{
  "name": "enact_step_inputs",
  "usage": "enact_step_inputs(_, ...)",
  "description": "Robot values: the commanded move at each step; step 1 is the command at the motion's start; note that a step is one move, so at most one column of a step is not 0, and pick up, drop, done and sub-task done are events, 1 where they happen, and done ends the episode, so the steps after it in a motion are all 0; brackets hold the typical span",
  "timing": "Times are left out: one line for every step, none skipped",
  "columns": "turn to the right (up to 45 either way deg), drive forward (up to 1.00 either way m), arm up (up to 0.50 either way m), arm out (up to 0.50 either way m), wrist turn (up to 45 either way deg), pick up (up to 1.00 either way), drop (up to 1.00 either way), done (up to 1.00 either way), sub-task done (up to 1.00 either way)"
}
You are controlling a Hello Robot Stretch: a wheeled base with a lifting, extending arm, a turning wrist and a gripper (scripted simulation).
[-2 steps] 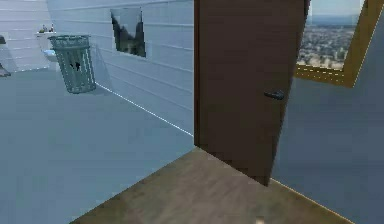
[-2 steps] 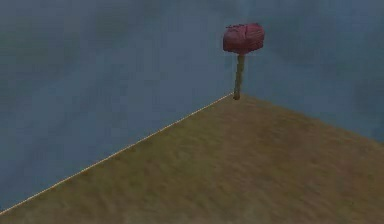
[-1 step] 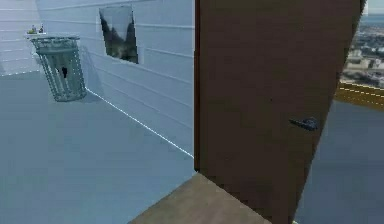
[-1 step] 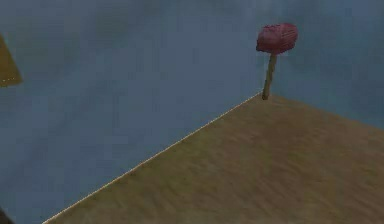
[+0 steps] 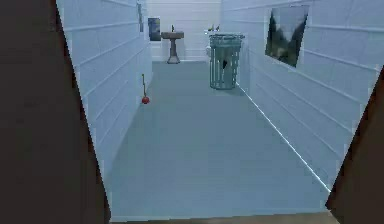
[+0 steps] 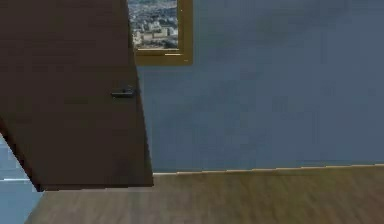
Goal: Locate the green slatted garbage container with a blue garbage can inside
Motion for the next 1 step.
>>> enact_step_inputs(0.0, 1.00, 0.00, 0.00, 0.0, 0.00, 0.00, 0.00, 0.00)
